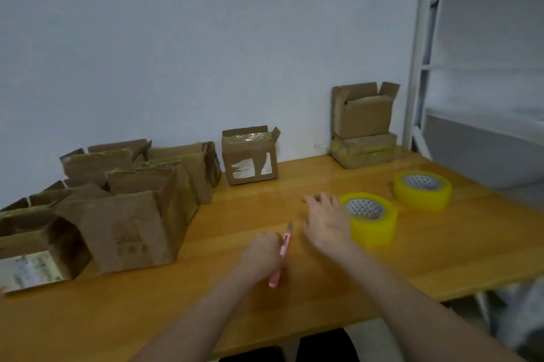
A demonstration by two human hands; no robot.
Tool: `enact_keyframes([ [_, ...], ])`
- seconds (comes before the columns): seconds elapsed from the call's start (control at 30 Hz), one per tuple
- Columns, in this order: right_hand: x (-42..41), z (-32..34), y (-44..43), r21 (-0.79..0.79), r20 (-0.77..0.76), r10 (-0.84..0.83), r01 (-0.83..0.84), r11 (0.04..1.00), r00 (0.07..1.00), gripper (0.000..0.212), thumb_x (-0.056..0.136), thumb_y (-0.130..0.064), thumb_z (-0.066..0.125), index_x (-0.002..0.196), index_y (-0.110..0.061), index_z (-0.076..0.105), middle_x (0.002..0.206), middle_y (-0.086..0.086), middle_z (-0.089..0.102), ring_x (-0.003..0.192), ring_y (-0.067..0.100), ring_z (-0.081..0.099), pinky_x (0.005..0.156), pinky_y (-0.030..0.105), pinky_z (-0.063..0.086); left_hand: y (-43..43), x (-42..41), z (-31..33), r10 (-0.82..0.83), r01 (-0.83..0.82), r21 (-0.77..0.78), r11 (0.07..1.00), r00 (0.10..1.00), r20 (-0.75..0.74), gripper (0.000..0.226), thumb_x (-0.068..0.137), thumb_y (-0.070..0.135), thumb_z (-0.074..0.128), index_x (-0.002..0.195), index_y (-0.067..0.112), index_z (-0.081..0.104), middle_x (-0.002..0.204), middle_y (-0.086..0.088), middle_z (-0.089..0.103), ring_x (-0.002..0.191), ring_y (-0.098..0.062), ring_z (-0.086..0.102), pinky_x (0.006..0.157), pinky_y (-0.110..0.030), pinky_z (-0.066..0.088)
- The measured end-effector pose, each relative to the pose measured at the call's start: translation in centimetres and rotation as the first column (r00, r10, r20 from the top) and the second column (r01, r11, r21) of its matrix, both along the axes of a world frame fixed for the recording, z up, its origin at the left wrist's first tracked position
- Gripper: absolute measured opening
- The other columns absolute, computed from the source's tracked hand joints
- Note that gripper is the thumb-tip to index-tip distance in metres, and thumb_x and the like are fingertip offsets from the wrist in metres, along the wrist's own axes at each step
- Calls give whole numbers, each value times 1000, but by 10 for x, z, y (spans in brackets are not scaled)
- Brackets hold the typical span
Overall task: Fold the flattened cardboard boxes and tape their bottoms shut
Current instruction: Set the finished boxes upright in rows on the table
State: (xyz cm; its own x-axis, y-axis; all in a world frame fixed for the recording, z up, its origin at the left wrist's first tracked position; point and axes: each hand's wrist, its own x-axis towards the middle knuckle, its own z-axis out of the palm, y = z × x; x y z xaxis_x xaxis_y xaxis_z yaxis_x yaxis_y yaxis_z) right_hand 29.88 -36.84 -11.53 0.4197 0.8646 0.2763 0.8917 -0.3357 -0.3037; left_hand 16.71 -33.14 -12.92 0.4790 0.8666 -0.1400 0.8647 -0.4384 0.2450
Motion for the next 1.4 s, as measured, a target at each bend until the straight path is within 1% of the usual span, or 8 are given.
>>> enact_keyframes([
  [0.33, 73, -23, -27, -118, 83, -122, 131, 984, 989, 45, 95, -10, 33, 135, -28, 41, 136, 7, 48, 126, 30, 43, 101, 39, 33, -12, 100, -7, 15, 10, -105, 994, 970, 241, 32, 79, 12, 65, 109, 1, 63, 93, -17, 71, 75, -26, 71, 68, -39, 59],
  [0.53, 129, -22, -39, -76, 90, -256, 263, 962, 962, 47, 92, -11, 38, 134, -33, 44, 134, 0, 51, 125, 25, 44, 101, 38, 33, -3, 133, -7, 111, 24, -275, 961, 878, 466, 48, 81, 5, 66, 128, 10, 56, 104, -20, 67, 78, -32, 70, 69, -42, 59],
  [0.67, 145, -20, -38, -91, 81, -279, 286, 954, 957, 46, 90, -11, 40, 131, -31, 46, 132, 1, 53, 125, 25, 44, 102, 40, 33, -5, 154, -12, 157, 70, -422, 904, 864, 478, 49, 81, 0, 68, 127, 5, 54, 102, -24, 66, 55, -25, 65, 53, -36, 57],
  [0.73, 148, -18, -35, -111, 64, -273, 278, 954, 960, 42, 91, -15, 43, 129, -30, 49, 132, 2, 52, 125, 26, 42, 101, 41, 34, -8, 159, -14, 130, 91, -431, 898, 880, 457, 48, 83, 2, 67, 128, 6, 52, 106, -25, 65, 64, -31, 68, 50, -33, 55],
  [0.93, 145, 2, -15, -15, 3, -230, 230, 973, 973, 33, 93, -26, 46, 126, -27, 51, 131, 3, 47, 124, 27, 38, 98, 41, 40, 12, 157, 7, -77, 162, -207, 965, 927, 367, 43, 88, 32, 65, 125, 15, 55, 89, -8, 61, 52, -11, 53, 35, -18, 42],
  [1.03, 151, 15, 9, 56, -205, -222, 239, 969, 953, 32, 94, -26, 48, 125, -28, 51, 130, 2, 48, 123, 26, 40, 96, 38, 41, 39, 165, 31, -59, 105, -92, 990, 912, 405, 22, 95, 33, 54, 96, 13, 65, 71, -2, 60, 52, -11, 54, 45, -21, 46],
  [1.17, 176, 28, 52, 173, -476, -180, 292, 941, 861, 33, 91, -25, 53, 125, -24, 53, 129, 3, 53, 120, 24, 47, 99, 37, 43, 79, 189, 65, -61, 26, 87, 996, 898, 435, 50, 98, 41, 45, 53, 17, 46, 55, 2, 49, 58, -16, 50, 61, -27, 39],
  [1.4, 241, 47, 136, 294, -718, -77, 402, 867, 691, 62, 89, -24, 60, 144, -15, 32, 145, 6, 40, 131, 25, 40, 106, 38, 36, 153, 257, 87, -125, 23, 202, 979, 854, 504, 53, 99, 47, 30, 67, 11, 52, 70, -5, 57, 76, -25, 60, 69, -32, 44],
])
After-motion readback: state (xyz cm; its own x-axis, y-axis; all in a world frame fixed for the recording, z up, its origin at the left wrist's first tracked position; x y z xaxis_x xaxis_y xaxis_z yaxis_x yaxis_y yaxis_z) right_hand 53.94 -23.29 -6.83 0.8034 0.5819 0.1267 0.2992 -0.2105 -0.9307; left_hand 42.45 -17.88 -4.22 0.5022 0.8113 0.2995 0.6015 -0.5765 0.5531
